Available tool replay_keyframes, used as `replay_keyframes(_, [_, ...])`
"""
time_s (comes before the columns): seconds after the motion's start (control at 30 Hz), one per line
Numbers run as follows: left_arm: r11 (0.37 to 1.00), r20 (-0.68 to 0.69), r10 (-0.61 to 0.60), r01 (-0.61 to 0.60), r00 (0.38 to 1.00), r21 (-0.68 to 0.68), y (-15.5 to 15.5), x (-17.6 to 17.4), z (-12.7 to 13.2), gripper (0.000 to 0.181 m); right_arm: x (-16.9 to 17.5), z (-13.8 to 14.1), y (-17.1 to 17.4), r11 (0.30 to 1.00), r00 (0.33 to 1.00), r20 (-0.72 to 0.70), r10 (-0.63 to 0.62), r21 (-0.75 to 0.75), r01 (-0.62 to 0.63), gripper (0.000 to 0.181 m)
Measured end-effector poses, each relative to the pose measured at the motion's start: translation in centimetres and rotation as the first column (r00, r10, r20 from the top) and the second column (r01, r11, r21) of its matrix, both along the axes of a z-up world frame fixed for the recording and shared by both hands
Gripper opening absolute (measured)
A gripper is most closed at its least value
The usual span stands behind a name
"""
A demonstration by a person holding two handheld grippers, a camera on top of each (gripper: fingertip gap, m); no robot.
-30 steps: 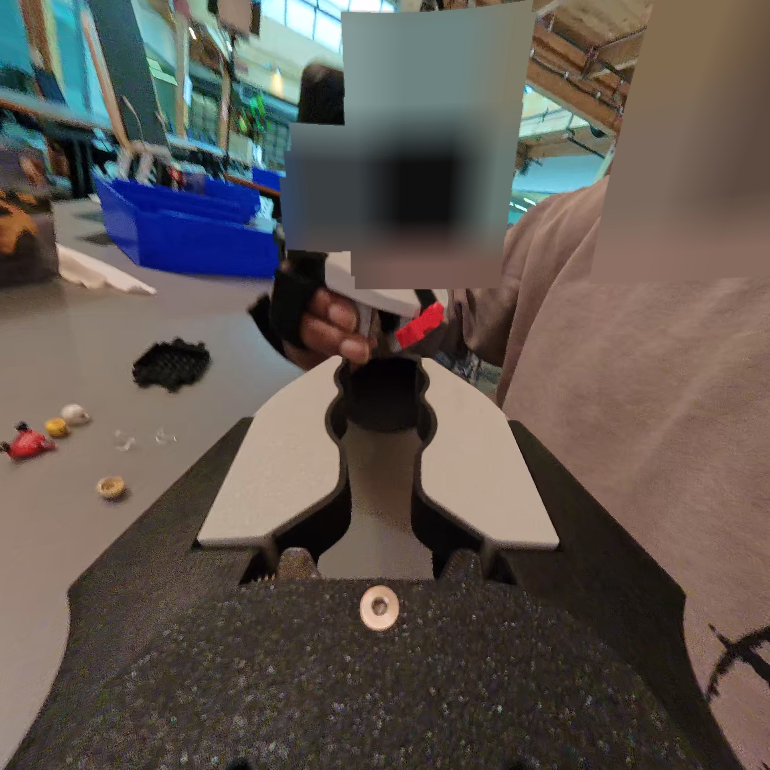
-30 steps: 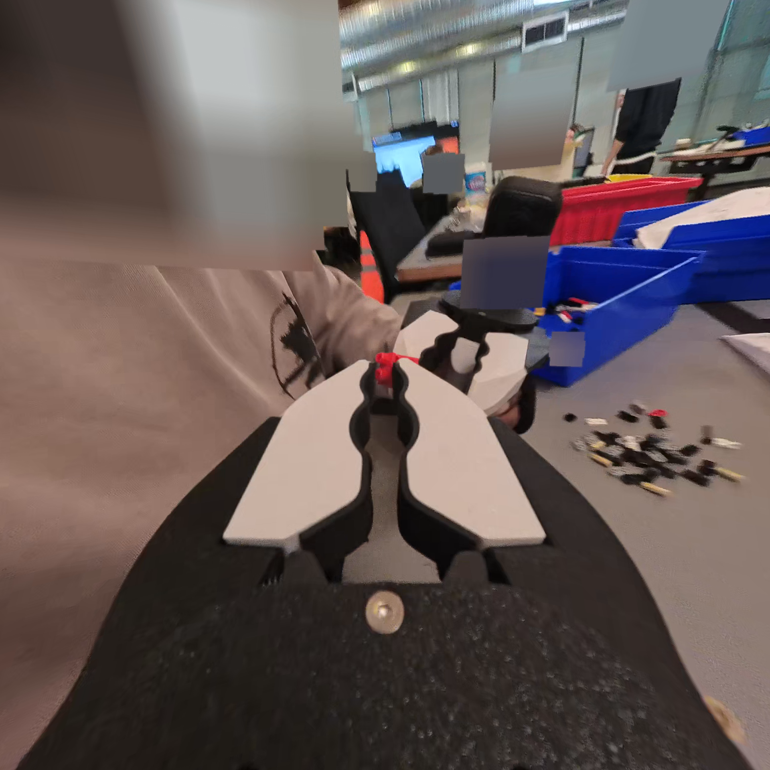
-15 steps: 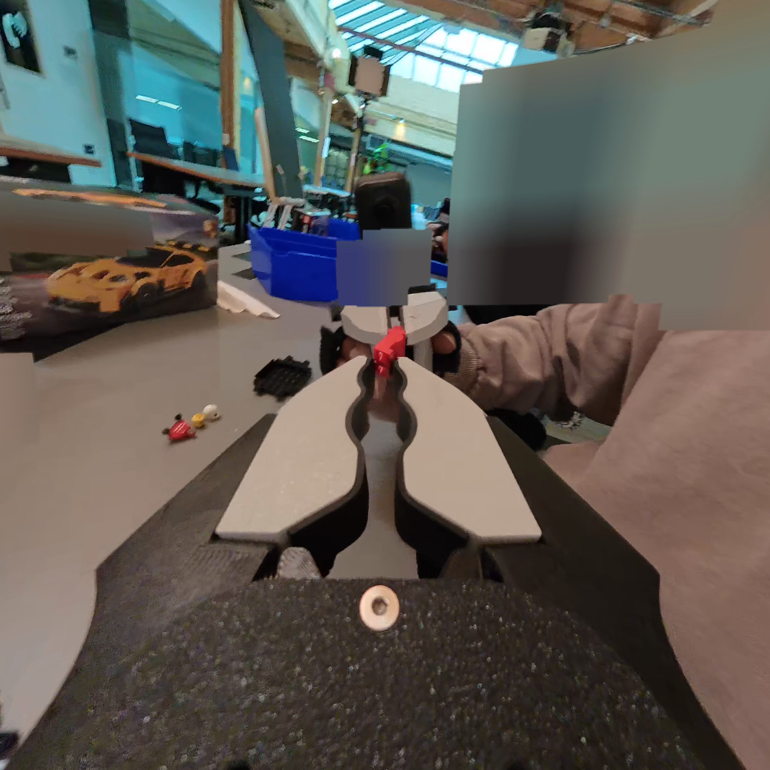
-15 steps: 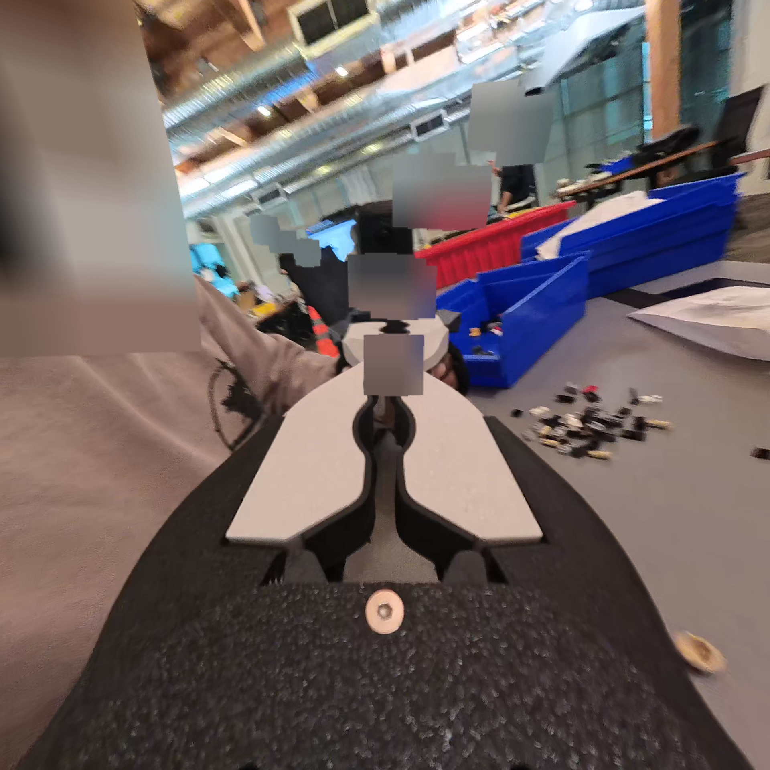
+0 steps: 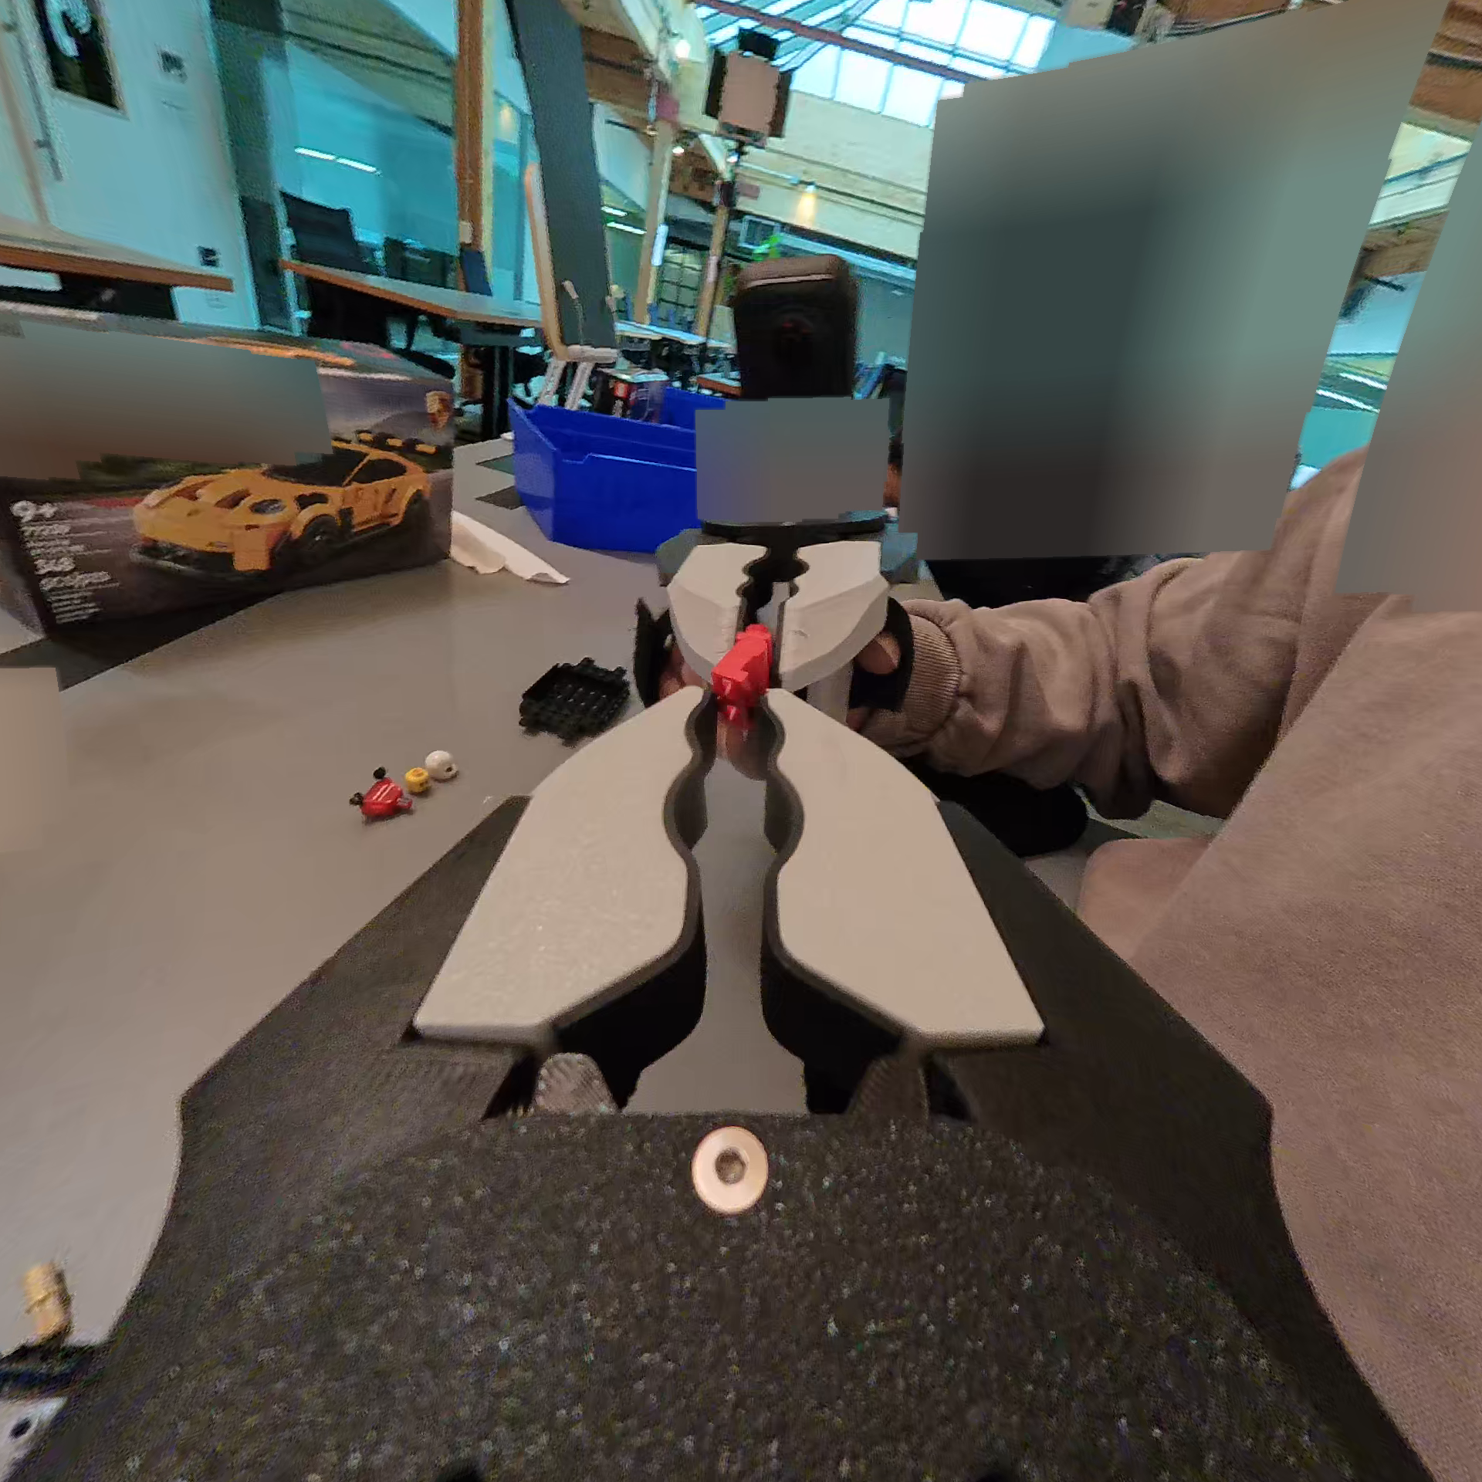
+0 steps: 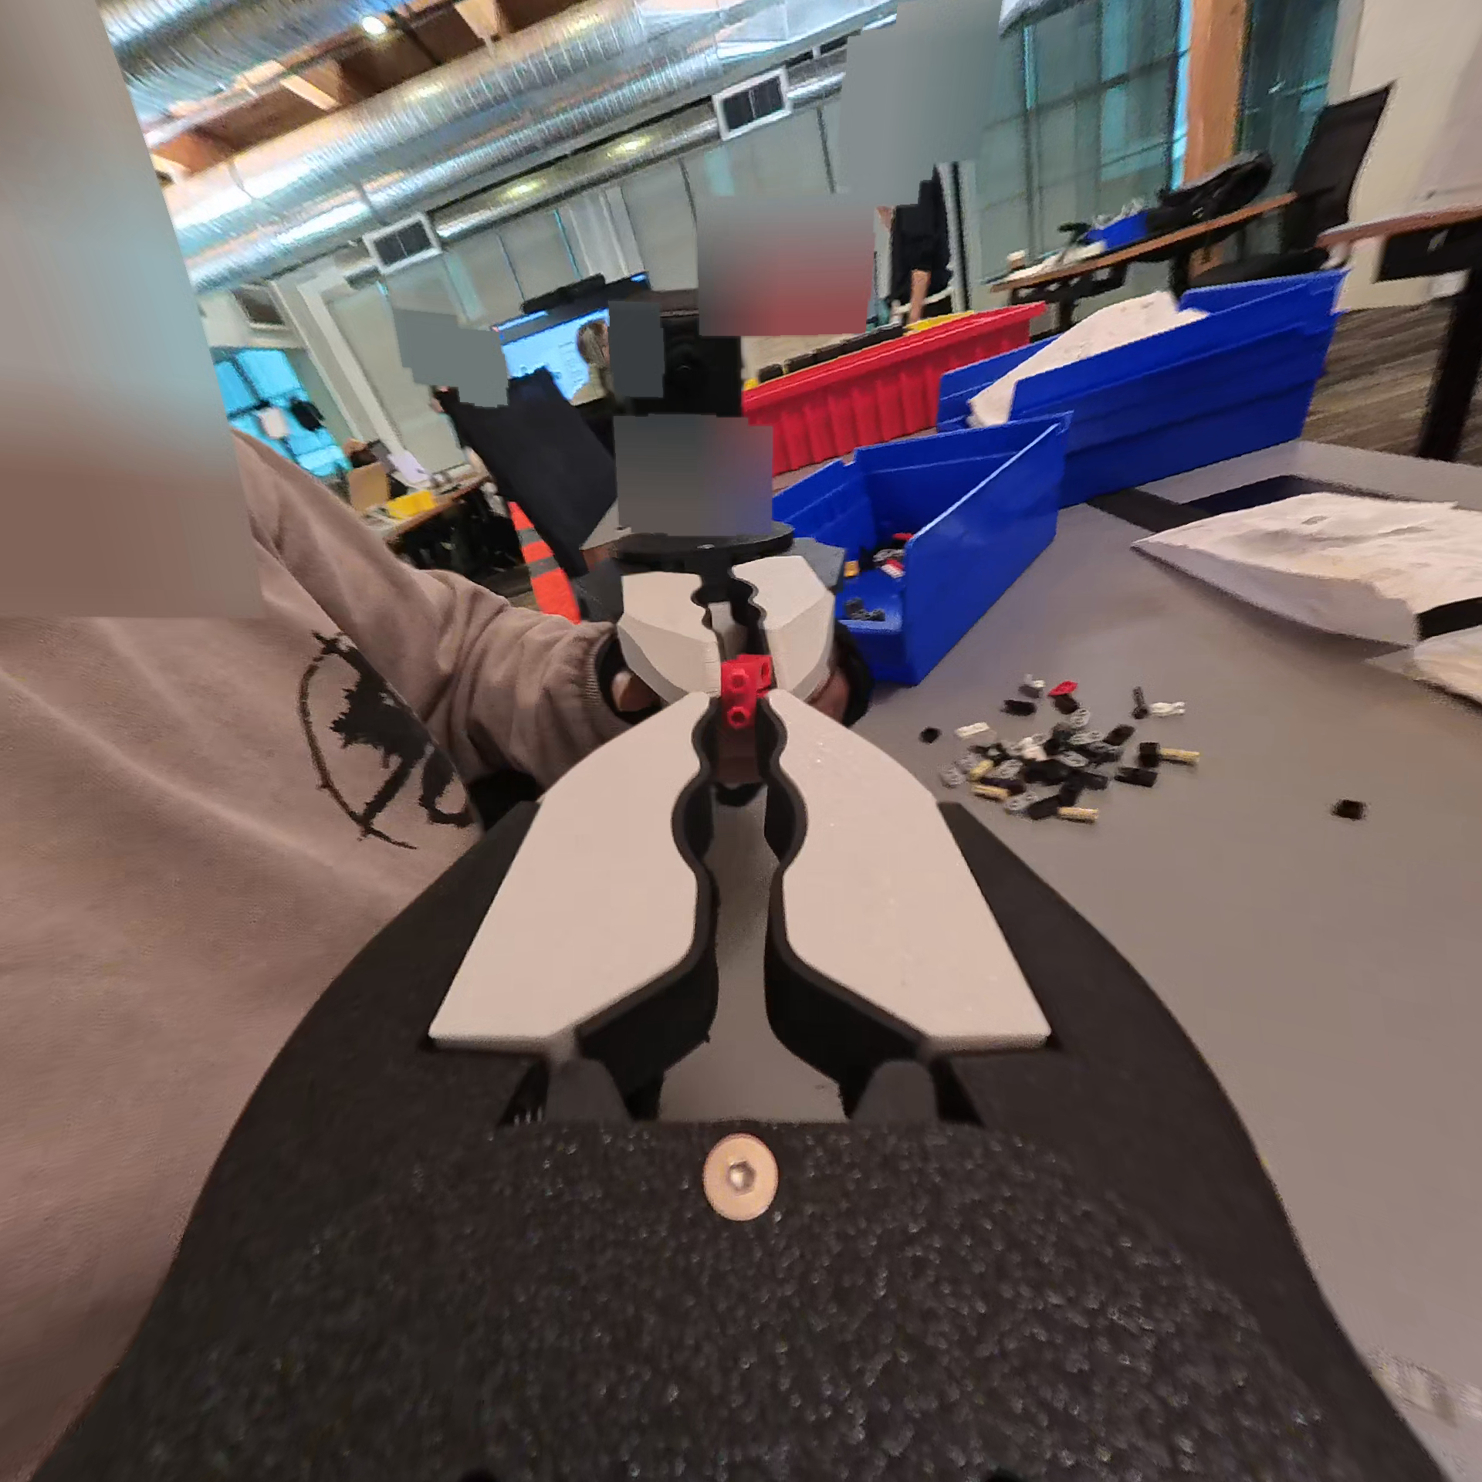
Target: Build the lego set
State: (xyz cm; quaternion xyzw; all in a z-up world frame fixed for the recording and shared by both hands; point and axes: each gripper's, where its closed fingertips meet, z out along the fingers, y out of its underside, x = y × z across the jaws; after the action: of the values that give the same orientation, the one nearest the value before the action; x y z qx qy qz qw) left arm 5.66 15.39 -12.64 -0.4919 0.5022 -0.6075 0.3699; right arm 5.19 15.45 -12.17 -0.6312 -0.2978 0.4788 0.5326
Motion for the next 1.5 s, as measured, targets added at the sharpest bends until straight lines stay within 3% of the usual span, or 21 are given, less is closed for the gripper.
replay_keyframes(0.07, [0.999, 0.024, -0.035, 0.035, 0.999, -0.008, -0.5, -0.1, 0.3, 0.020, -0.3, 0.2, -0.9, 0.993, 0.994, -0.050, 0.096, -0.057, -0.099, 0.007])
replay_keyframes(0.13, [0.996, 0.028, -0.093, 0.093, 0.995, -0.004, -1.4, -0.3, 0.4, 0.015, -0.3, 0.4, -1.2, 0.986, 0.986, -0.097, 0.136, -0.084, -0.144, 0.007])
replay_keyframes(0.27, [0.996, 0.024, -0.088, 0.088, 0.996, -0.007, -1.5, -0.2, 0.3, 0.009, -0.3, 0.1, -1.4, 0.977, 0.981, -0.102, 0.166, -0.120, -0.178, 0.007])
replay_keyframes(0.4, [0.999, -0.012, -0.037, 0.037, 0.999, -0.021, -0.7, 0.2, -0.3, 0.008, 0.1, -0.5, -0.6, 0.989, 0.994, -0.054, 0.096, -0.109, -0.102, 0.007])
replay_keyframes(0.63, [0.992, -0.052, 0.129, -0.129, 0.990, -0.005, 1.2, 0.7, -0.9, 0.008, 0.8, -1.1, 1.4, 0.991, 0.987, 0.089, -0.137, 0.021, 0.136, 0.007])
replay_keyframes(0.77, [0.988, -0.056, 0.153, -0.153, 0.987, 0.002, 1.3, 0.9, -1.0, 0.008, 0.9, -1.2, 1.6, 0.984, 0.979, 0.109, -0.174, 0.047, 0.170, 0.008])
replay_keyframes(1.2, [0.997, -0.018, 0.056, -0.057, 0.998, -0.052, 0.2, 0.7, -0.4, 0.008, 0.8, -0.5, 0.3, 0.998, 0.999, -0.042, 0.000, -0.057, -0.002, 0.007])
replay_keyframes(1.37, [0.999, -0.001, 0.040, -0.040, 0.999, -0.030, -0.2, 0.6, -0.2, 0.008, 0.7, -0.5, -0.1, 0.997, 0.998, -0.057, 0.038, -0.064, -0.041, 0.007])
replay_keyframes(1.43, [0.999, 0.006, 0.029, -0.029, 1.000, -0.032, -0.3, 0.6, 0.0, 0.022, 0.6, -0.8, -0.3, 0.997, 0.998, -0.033, 0.051, -0.056, -0.053, 0.007])
replay_keyframes(1.5, [1.000, -0.011, 0.015, -0.015, 1.000, -0.016, -0.5, 0.6, -0.2, 0.014, 0.3, -0.8, -0.6, 0.996, 0.997, -0.030, 0.064, -0.052, -0.066, 0.007])
